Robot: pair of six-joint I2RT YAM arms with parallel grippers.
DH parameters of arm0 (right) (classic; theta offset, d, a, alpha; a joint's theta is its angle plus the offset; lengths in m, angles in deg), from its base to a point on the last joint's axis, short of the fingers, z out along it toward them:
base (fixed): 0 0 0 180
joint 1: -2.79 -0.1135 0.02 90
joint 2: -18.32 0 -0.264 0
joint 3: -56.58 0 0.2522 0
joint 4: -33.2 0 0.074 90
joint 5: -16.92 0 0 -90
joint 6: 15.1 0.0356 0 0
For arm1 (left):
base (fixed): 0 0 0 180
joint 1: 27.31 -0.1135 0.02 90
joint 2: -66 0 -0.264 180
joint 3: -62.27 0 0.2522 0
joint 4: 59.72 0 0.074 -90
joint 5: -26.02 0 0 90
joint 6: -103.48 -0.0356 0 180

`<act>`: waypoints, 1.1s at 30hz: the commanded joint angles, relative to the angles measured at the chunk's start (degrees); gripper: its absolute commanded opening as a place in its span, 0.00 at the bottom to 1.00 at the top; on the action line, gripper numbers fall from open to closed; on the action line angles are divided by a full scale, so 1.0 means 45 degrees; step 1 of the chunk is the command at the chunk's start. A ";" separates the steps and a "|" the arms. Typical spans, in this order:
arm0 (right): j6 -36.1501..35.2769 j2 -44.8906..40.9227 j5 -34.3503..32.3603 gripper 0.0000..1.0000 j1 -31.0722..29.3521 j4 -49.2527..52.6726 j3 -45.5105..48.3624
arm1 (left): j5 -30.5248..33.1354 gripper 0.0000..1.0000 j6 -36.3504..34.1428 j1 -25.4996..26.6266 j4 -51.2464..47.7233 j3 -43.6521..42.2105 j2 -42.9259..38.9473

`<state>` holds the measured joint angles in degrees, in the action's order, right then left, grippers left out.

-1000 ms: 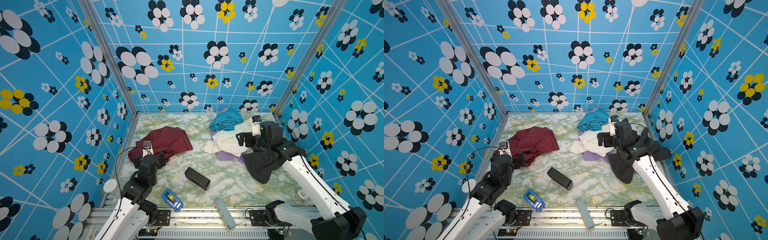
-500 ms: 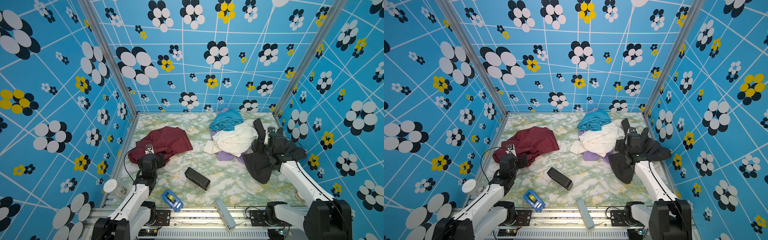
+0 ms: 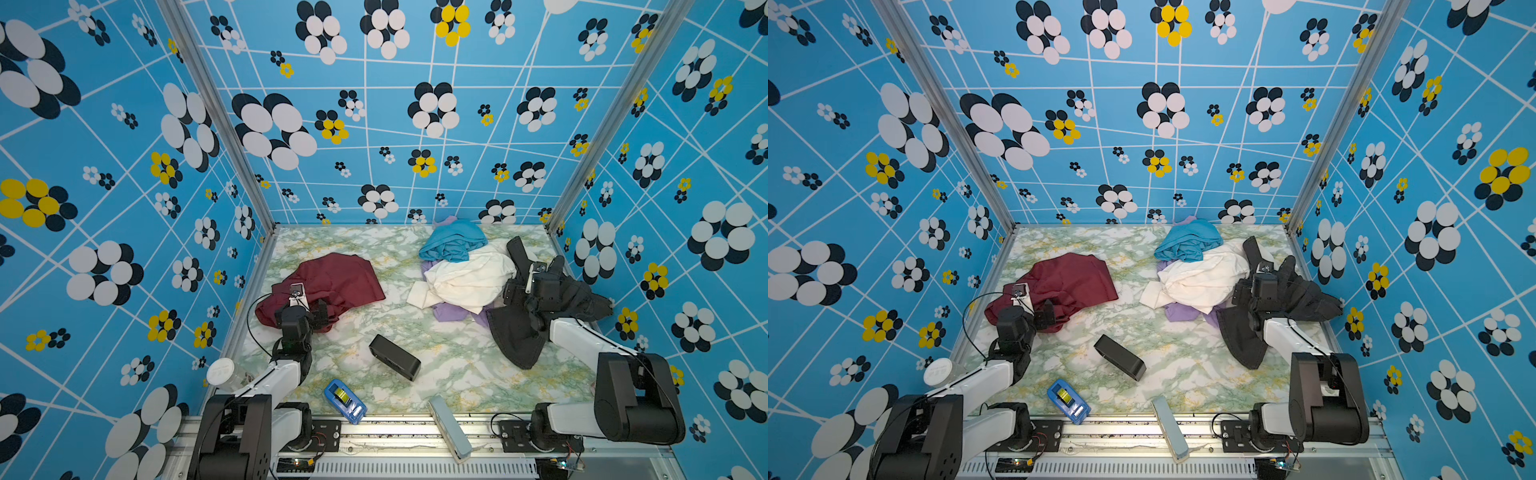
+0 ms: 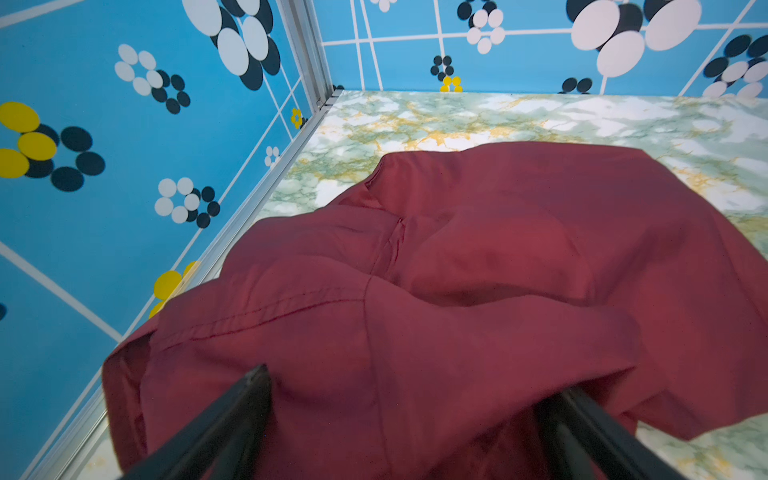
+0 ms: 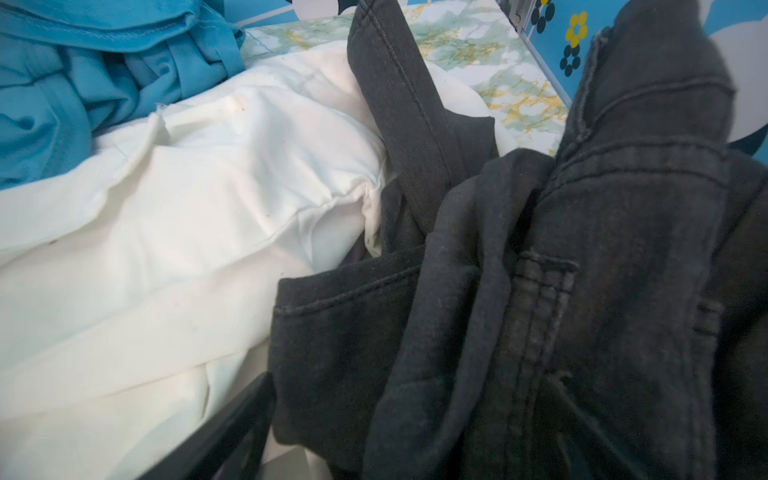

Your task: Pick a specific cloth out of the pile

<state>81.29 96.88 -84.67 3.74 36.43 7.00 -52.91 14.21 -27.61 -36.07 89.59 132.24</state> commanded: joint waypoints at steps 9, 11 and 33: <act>0.1035 -0.3093 -0.2123 0.99 0.0088 0.3601 -0.1474 | -0.1093 0.99 -0.0119 -0.0361 0.2099 -0.0325 0.0294; 0.1159 -0.3102 -0.3519 0.99 0.0082 0.5434 -0.2451 | -0.1103 0.99 -0.0121 -0.0367 0.2150 -0.0360 0.0267; 0.3477 0.2948 0.4547 0.99 0.3107 0.5293 -0.3716 | -0.1251 0.99 -0.0143 -0.0349 0.1423 -0.0353 -0.0245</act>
<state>94.80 107.03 -72.96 17.68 61.22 -8.15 -58.18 14.24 -28.81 -29.34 88.72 132.17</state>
